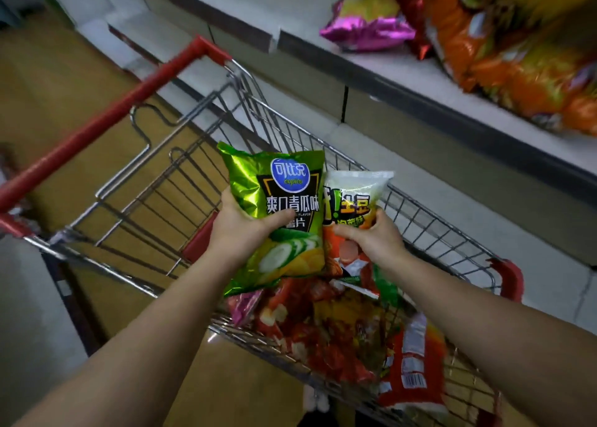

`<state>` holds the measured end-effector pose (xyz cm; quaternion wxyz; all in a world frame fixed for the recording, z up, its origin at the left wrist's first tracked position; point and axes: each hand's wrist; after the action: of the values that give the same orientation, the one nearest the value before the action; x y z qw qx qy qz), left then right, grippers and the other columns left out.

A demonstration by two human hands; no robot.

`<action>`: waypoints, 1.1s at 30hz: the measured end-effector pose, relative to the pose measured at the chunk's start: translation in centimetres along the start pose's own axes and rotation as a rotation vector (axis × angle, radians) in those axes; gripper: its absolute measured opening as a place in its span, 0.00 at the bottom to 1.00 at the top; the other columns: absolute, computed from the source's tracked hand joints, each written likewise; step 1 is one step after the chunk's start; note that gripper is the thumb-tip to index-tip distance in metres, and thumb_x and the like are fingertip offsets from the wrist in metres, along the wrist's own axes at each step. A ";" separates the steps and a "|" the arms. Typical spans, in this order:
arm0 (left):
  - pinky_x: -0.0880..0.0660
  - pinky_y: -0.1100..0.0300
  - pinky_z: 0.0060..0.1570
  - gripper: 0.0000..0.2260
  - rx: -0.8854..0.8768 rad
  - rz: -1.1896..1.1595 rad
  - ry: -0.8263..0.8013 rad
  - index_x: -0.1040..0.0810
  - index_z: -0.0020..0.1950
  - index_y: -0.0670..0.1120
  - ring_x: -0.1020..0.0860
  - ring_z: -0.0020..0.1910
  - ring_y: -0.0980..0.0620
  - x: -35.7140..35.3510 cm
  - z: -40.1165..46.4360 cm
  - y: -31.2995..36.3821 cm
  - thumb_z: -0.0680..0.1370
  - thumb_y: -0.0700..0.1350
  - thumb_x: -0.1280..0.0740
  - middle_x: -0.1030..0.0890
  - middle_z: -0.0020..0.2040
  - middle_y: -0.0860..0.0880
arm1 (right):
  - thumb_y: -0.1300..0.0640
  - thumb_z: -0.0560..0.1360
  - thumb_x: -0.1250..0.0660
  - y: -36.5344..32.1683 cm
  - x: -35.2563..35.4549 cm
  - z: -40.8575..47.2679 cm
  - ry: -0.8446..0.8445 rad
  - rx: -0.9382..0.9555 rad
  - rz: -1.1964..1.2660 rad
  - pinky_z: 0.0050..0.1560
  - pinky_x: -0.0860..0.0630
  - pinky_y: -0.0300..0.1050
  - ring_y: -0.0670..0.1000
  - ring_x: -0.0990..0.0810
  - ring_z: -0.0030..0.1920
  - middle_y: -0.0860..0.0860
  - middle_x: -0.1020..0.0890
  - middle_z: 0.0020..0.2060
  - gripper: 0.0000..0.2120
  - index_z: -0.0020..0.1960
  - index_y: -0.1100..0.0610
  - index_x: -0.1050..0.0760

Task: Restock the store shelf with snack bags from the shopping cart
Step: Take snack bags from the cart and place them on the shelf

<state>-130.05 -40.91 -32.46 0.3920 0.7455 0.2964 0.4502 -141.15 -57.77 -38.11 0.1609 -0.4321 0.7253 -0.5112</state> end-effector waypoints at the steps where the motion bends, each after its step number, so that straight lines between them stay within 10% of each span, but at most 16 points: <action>1: 0.31 0.59 0.53 0.37 -0.021 -0.007 0.007 0.37 0.68 0.47 0.26 0.52 0.51 0.6 0.0 0.9 0.65 0.51 0.22 0.26 0.52 0.54 | 0.54 0.66 0.23 -1.3 0.1 -0.2 0.004 0.028 -0.001 0.56 0.24 0.52 0.53 0.22 0.50 0.47 0.23 0.45 0.23 0.53 0.51 0.33; 7: 0.28 0.44 0.62 0.43 -0.155 -0.096 0.077 0.37 0.70 0.48 0.24 0.60 0.46 4.3 -0.4 6.4 0.61 0.54 0.20 0.23 0.62 0.49 | 0.51 0.64 0.22 -8.5 0.5 -0.8 0.059 0.187 -0.032 0.57 0.24 0.56 0.55 0.21 0.52 0.51 0.20 0.50 0.23 0.52 0.50 0.32; 28: 0.22 0.46 0.54 0.42 -0.701 -0.407 -0.029 0.26 0.57 0.52 0.17 0.50 0.48 10.4 -5.0 29.5 0.46 0.60 0.19 0.17 0.52 0.51 | 0.48 0.63 0.23 -31.8 12.7 -10.7 0.453 0.758 -0.053 0.59 0.26 0.53 0.53 0.22 0.54 0.51 0.20 0.53 0.26 0.57 0.53 0.28; 33: 0.20 0.55 0.44 0.23 -0.783 -0.488 -0.206 0.23 0.58 0.47 0.16 0.43 0.50 8.1 -6.5 34.1 0.64 0.44 0.22 0.15 0.48 0.48 | 0.43 0.61 0.23 -34.2 18.1 -13.7 0.583 0.781 -0.038 0.59 0.26 0.52 0.54 0.22 0.54 0.51 0.21 0.52 0.29 0.56 0.53 0.30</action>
<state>-129.48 -50.04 1.99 0.7654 0.4910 0.2301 0.3465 -145.01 -67.35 1.61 0.0919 -0.1915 0.4861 -0.8477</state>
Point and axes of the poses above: each hand's wrist, its own z-axis towards the middle knuckle, its own x-axis out of the back of the hand, y = z × x
